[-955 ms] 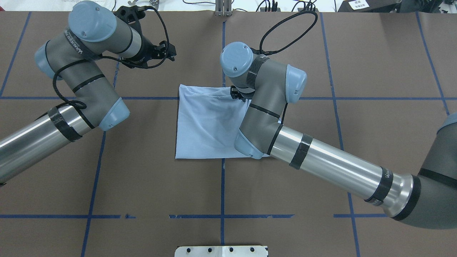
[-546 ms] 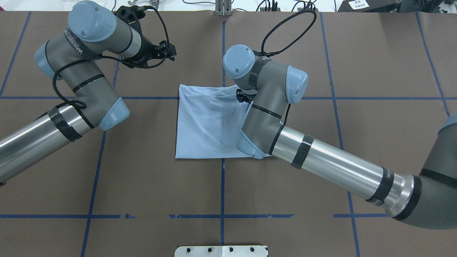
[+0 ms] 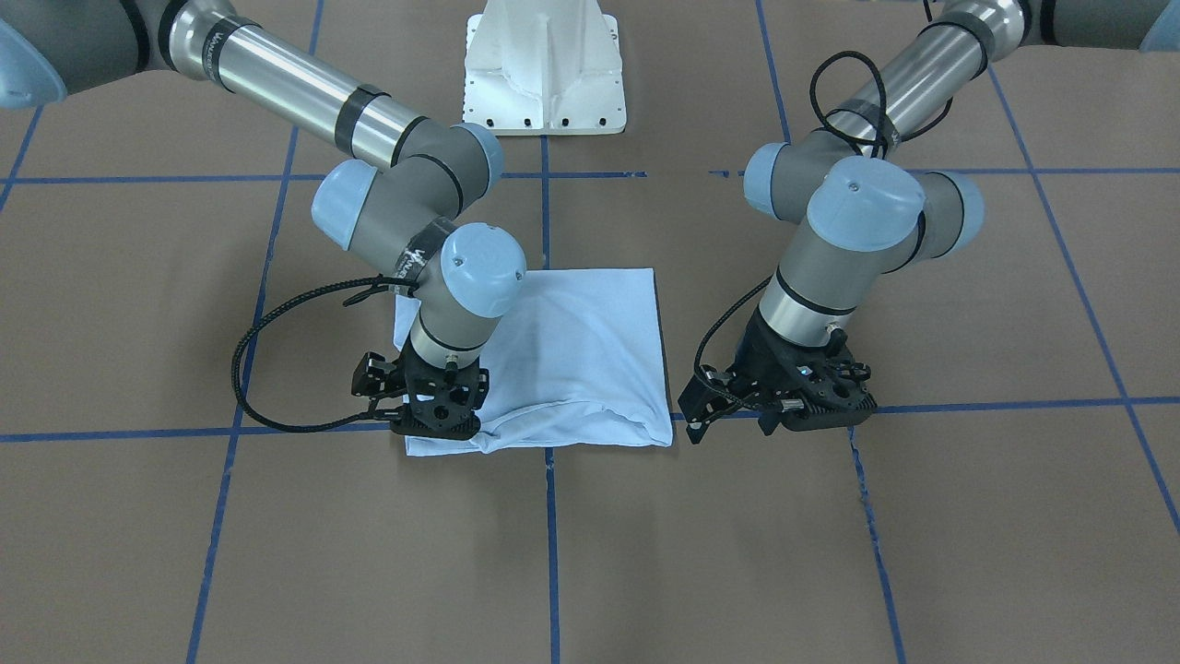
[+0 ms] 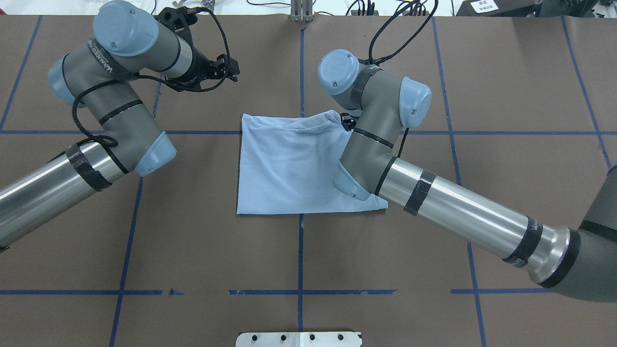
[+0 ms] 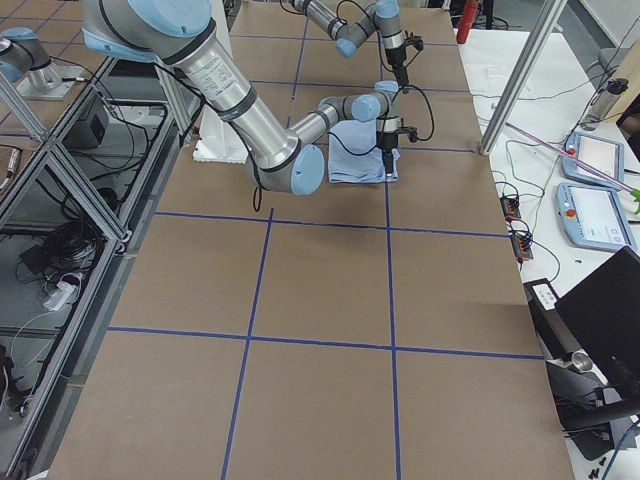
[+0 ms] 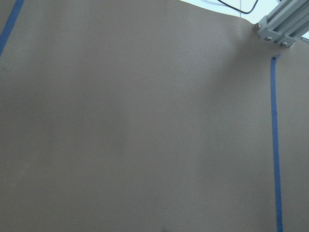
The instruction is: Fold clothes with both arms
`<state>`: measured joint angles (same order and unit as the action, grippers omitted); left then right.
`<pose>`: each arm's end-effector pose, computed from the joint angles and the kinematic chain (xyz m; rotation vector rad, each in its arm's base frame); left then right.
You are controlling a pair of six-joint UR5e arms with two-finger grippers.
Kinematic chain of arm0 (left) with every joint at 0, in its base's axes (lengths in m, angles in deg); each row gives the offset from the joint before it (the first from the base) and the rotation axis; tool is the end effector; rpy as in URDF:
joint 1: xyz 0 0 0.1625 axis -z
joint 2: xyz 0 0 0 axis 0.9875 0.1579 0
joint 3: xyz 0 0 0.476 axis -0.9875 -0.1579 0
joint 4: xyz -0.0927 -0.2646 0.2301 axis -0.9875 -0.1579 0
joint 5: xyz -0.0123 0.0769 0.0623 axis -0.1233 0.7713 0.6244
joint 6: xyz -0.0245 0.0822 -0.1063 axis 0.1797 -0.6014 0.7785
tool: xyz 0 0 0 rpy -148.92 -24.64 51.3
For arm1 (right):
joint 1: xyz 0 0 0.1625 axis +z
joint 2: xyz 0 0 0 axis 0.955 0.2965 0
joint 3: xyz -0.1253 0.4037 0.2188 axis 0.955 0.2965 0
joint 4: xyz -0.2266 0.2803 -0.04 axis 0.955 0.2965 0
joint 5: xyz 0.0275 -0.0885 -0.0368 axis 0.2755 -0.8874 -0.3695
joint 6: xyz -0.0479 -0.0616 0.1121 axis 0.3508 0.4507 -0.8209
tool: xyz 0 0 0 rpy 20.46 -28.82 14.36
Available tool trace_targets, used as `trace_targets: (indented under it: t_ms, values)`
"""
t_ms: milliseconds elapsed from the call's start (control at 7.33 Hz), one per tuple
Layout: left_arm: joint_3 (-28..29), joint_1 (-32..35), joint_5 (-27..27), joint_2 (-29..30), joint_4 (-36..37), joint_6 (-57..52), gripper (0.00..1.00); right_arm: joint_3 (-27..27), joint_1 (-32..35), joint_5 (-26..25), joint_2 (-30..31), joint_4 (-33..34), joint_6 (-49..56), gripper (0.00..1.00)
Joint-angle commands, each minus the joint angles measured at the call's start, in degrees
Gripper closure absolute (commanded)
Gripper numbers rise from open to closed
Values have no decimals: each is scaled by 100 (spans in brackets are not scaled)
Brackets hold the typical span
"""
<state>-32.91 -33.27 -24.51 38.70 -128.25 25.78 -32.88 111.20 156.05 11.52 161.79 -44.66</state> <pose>0.4446 -0.6169 0.3546 0.2727 1.0260 -0.3124 -0.5532 -0.5972 0.4011 0.1373 -0.2886 0.0062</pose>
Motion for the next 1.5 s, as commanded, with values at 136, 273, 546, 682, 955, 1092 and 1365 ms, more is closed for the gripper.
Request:
trace_targets:
  t_ms: [136, 273, 546, 682, 955, 1092, 1365]
  values:
    - [-156, 8, -87, -46, 53, -8, 0, 211, 593, -172, 22, -70, 1148, 0]
    - [-357, 95, -288, -203, 62, -61, 0, 98, 716, -41, 13, -149, 1228, 0]
    - [-1094, 673, -701, -1044, 106, -934, 0, -724, 1381, 878, 484, -150, 1902, 0]
    - [-1236, 1007, -772, -1431, 167, -1601, 0, -1190, 1907, 1344, 897, -150, 2462, 0]
    - [-1229, 1779, -799, -1742, 849, -3373, 0, -1764, 3023, 2756, 1740, -167, 3508, 0]
    - [-1194, 2323, -817, -1777, 1428, -4662, 0, -1853, 3594, 3364, 2136, -150, 4149, 0]
    - [-1185, 3395, -1637, -2275, 2021, -6589, 0, -1880, 4544, 4526, 2988, -150, 4864, 0]
